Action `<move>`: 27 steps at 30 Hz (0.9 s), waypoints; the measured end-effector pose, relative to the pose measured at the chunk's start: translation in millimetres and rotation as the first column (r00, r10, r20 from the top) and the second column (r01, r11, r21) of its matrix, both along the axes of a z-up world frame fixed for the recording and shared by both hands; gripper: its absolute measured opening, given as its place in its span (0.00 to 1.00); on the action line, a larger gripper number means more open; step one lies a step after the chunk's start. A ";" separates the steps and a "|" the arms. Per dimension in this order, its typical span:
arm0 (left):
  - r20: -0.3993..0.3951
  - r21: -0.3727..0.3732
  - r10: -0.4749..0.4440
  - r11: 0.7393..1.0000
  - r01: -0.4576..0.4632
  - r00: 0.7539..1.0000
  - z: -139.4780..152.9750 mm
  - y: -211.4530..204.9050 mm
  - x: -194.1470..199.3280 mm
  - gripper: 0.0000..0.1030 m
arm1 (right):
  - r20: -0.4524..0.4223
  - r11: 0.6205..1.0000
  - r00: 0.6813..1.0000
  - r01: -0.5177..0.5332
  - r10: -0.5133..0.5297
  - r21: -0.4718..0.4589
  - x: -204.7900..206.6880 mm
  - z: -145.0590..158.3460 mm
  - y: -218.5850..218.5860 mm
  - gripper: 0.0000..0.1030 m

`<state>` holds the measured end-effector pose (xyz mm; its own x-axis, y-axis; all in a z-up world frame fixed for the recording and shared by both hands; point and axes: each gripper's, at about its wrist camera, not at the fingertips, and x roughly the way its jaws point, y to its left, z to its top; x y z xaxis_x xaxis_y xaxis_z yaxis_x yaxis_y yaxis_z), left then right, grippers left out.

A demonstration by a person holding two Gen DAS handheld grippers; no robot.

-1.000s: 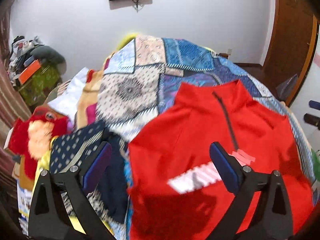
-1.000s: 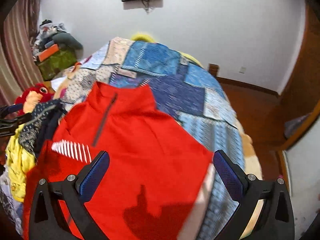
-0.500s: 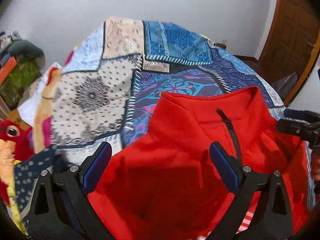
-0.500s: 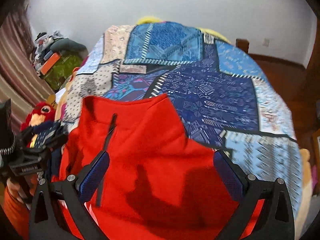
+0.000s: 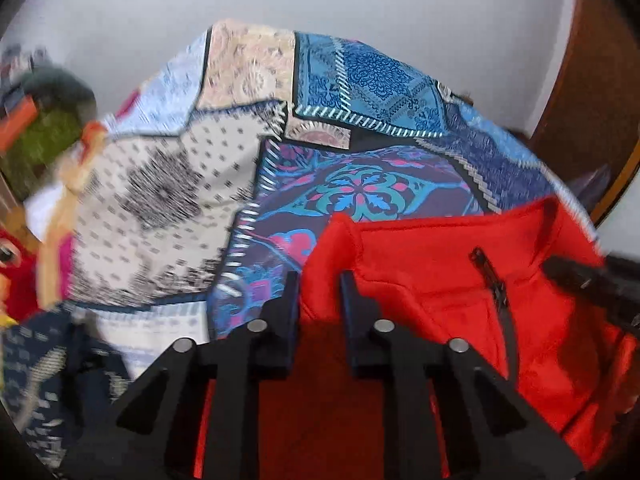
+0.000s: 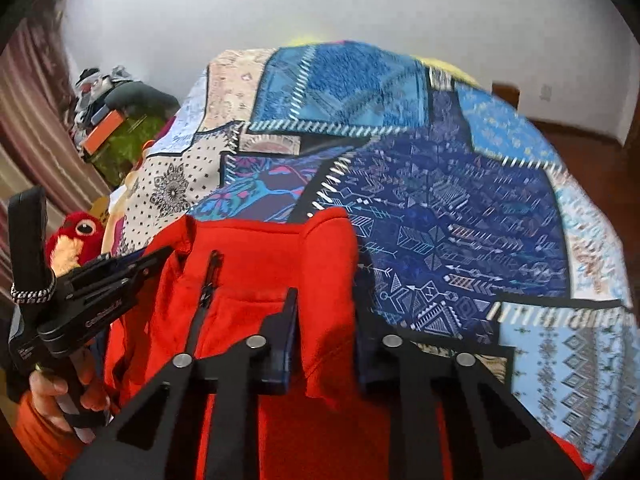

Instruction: Fold large clothes

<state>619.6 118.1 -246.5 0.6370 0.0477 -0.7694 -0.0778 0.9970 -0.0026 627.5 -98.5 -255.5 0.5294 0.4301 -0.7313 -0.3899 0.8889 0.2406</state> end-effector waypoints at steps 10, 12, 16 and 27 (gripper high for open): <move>0.103 0.122 -0.092 0.989 0.079 0.990 77.9 -14.1 -87.1 0.11 | 0.099 0.998 0.994 -0.058 0.054 0.032 -84.5 61.1 -15.6 0.16; 0.120 0.136 -0.105 0.987 0.088 0.987 92.5 -17.0 -109.8 0.11 | 0.122 0.997 0.990 -0.073 0.069 0.028 -107.6 73.4 -18.0 0.16; 0.128 0.126 -0.131 0.985 0.115 0.983 108.6 -23.5 -154.1 0.11 | 0.129 0.994 0.987 -0.105 0.100 0.028 -154.4 89.6 -27.5 0.10; 0.075 0.060 -0.183 0.982 0.179 0.980 91.7 -34.1 -258.5 0.11 | 0.078 0.987 0.984 -0.163 0.161 0.011 -256.2 72.2 -40.2 0.10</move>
